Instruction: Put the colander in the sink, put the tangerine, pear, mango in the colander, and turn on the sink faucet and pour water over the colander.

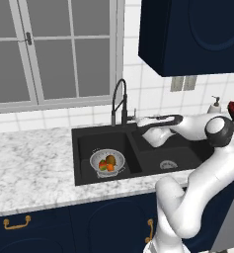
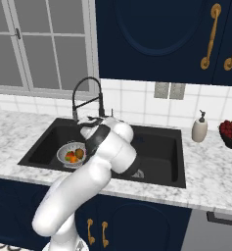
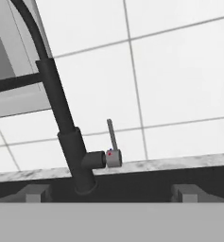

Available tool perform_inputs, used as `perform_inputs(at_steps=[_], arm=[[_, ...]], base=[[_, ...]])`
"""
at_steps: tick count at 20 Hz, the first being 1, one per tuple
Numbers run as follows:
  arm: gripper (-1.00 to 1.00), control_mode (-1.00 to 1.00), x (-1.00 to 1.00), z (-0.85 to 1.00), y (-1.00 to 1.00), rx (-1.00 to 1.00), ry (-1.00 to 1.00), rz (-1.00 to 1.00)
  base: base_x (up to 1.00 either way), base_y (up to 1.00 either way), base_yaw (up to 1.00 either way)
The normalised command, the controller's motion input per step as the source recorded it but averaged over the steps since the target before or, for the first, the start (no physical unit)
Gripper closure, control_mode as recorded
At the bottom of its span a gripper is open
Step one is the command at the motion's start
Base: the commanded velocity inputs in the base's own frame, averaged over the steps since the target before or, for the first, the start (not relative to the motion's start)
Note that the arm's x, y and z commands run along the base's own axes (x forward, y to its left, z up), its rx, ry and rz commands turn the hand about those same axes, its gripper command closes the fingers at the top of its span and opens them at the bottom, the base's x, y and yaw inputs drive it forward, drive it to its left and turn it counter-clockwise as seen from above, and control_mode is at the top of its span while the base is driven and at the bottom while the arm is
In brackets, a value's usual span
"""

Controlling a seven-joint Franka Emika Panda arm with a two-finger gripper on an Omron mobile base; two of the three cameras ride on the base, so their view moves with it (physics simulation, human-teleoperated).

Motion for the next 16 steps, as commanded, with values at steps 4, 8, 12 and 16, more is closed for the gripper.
perform_inputs(at_steps=[4, 8, 12, 16], arm=[[-1.0, -1.0, 0.37, -0.04, -0.04, 0.01, 0.0, 0.0], [-1.0, -1.0, 0.34, 0.0, 0.0, 0.01, -0.01, 0.0], [-1.0, -1.0, 0.32, 0.0, 0.0, 0.0, -0.03, 0.0], [-1.0, -1.0, 0.37, 0.0, -0.02, 0.03, -0.01, 0.0]], base=[[0.0, 0.0, 0.0], [0.0, 0.0, 0.0], [0.0, 0.0, 0.0], [0.0, 0.0, 0.0]])
